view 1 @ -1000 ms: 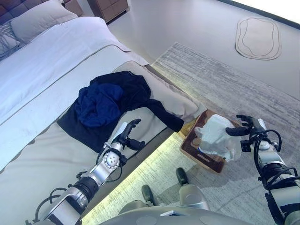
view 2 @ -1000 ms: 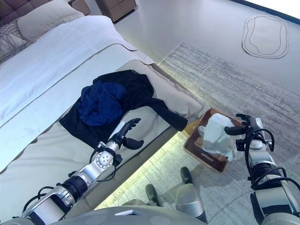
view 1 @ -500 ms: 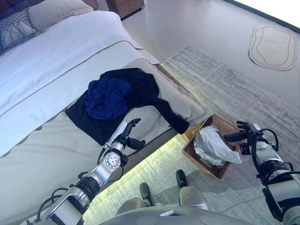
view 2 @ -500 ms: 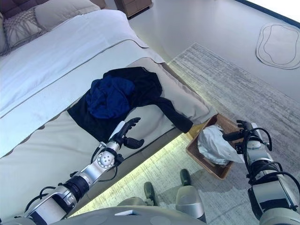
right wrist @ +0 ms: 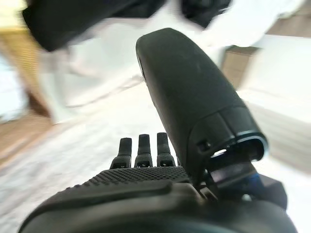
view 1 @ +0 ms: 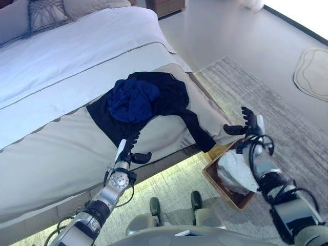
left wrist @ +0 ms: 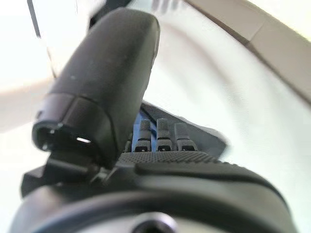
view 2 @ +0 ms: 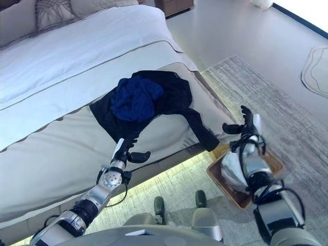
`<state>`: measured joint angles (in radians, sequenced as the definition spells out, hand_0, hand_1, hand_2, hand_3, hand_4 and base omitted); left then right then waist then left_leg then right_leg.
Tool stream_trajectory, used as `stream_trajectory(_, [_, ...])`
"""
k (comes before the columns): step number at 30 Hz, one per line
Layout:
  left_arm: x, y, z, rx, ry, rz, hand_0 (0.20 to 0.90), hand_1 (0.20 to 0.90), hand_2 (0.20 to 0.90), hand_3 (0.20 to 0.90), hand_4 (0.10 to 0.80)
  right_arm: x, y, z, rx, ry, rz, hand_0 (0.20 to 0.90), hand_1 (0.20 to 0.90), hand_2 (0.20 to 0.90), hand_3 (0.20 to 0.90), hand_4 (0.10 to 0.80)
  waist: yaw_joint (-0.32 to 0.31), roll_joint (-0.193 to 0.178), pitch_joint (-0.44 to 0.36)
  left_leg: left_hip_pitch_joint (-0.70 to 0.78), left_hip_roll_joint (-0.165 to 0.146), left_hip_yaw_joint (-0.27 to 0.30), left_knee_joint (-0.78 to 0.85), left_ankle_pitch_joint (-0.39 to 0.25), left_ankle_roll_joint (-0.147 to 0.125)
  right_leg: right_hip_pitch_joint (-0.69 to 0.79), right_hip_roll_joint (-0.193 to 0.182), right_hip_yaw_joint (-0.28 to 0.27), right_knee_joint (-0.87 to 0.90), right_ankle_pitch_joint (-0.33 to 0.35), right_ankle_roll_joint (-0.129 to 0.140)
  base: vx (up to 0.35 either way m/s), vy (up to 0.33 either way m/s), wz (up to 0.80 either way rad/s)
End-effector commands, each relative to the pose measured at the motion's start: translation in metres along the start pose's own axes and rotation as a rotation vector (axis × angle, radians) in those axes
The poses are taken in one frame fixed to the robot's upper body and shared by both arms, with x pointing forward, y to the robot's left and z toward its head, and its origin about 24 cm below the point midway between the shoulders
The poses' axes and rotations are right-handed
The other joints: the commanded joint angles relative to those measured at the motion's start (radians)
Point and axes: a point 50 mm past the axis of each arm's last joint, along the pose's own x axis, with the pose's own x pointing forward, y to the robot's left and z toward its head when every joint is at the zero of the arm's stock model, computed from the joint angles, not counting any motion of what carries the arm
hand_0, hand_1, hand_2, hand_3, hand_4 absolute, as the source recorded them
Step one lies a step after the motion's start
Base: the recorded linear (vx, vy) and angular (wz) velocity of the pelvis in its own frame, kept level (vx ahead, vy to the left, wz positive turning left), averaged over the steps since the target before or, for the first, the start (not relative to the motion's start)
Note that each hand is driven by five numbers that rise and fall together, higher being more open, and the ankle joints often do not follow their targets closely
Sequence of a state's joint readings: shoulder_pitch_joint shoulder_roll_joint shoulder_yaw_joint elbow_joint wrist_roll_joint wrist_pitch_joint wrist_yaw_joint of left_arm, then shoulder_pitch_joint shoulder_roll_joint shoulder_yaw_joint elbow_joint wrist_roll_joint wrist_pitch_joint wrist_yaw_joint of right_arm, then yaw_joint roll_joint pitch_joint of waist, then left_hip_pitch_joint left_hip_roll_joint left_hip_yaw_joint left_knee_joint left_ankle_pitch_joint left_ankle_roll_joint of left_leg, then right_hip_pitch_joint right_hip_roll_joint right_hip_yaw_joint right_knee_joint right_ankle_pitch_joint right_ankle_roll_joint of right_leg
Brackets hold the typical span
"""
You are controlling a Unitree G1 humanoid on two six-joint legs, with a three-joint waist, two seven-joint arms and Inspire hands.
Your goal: Pick up the clothes from the bed and place them into the basket
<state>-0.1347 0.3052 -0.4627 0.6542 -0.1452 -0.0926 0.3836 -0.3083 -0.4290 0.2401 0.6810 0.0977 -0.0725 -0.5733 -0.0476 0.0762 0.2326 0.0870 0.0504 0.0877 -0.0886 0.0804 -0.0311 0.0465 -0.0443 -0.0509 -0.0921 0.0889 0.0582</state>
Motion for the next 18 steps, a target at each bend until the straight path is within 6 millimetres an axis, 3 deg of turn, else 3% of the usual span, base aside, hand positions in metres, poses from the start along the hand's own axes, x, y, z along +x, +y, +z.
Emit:
stream_trajectory(1, [0.0,0.013,0.005,-0.052,-0.082,0.138,0.9,0.9,0.9,0.9,0.8,-0.024,0.0,-0.003,-0.054,-0.202,-0.213,0.9,0.9,0.9,0.9,0.8,0.025,-0.049,-0.087,-0.004,-0.006,-0.077,0.006,-0.066,0.0,-0.006,-0.032,-0.017,0.028,-0.02,0.009,0.043,-0.039,0.3])
stream_trajectory(4, [-0.005,0.02,-0.006,-0.076,-0.055,0.175,0.9,0.9,0.9,0.9,0.8,-0.031,0.005,-0.019,-0.099,-0.179,-0.175,0.9,0.9,0.9,0.9,0.8,0.048,-0.064,-0.079,-0.018,-0.001,-0.079,0.082,-0.081,-0.006,-0.002,-0.037,-0.032,0.044,-0.03,-0.005,0.046,-0.064,0.17])
stream_trajectory(6, [-0.007,0.028,-0.007,-0.088,-0.071,0.189,0.9,0.9,0.9,0.9,0.8,-0.032,0.0,-0.023,-0.11,-0.189,-0.175,0.9,0.9,0.9,0.9,0.8,0.063,-0.093,-0.046,-0.118,-0.004,-0.095,0.332,-0.014,-0.029,0.002,-0.048,-0.045,0.055,-0.022,-0.025,0.002,-0.095,0.27])
stream_trajectory(8, [-0.005,0.034,-0.001,-0.101,-0.097,0.204,0.9,0.9,0.9,0.9,0.8,-0.032,-0.006,-0.025,-0.118,-0.2,-0.191,0.9,0.9,0.9,0.9,0.8,0.078,-0.105,-0.016,-0.21,-0.014,-0.118,0.444,0.037,-0.037,0.015,-0.051,-0.046,0.053,-0.015,-0.034,-0.006,-0.051,0.25])
stream_trajectory(10, [0.0,0.042,0.007,-0.139,-0.125,0.22,0.9,0.9,0.9,0.9,0.8,-0.028,-0.014,-0.024,-0.122,-0.208,-0.223,0.9,0.9,0.9,0.9,0.8,0.096,-0.099,0.017,-0.279,-0.01,-0.109,0.404,0.046,-0.042,0.034,-0.046,-0.046,0.057,-0.021,-0.023,0.032,0.041,0.01])
stream_trajectory(13, [0.0,0.043,0.018,-0.142,-0.178,0.227,0.9,0.9,0.9,0.9,0.8,-0.023,-0.018,-0.016,-0.109,-0.234,-0.258,0.9,0.9,0.9,0.9,0.8,0.117,-0.084,0.035,-0.271,-0.008,-0.12,0.239,0.062,-0.034,0.048,-0.04,-0.042,0.056,-0.03,-0.012,0.087,0.131,-0.02])
stream_trajectory(15, [0.002,0.044,0.027,-0.098,-0.204,0.232,0.9,0.9,0.9,0.9,0.8,-0.015,-0.024,-0.01,-0.096,-0.219,-0.279,0.9,0.9,0.9,0.9,0.8,0.124,-0.089,0.031,-0.237,-0.035,-0.137,0.184,0.002,-0.008,0.04,-0.054,-0.027,0.062,-0.032,-0.001,0.066,0.162,-0.1])
stream_trajectory(18, [0.005,0.051,0.035,-0.08,-0.228,0.245,0.9,0.9,0.9,0.9,0.8,-0.015,-0.026,-0.014,-0.041,-0.184,-0.293,0.9,0.9,0.9,0.9,0.8,0.121,-0.087,0.014,-0.165,-0.036,-0.121,0.143,-0.034,0.013,0.012,-0.081,-0.048,0.117,-0.046,0.023,0.119,0.14,-0.19])
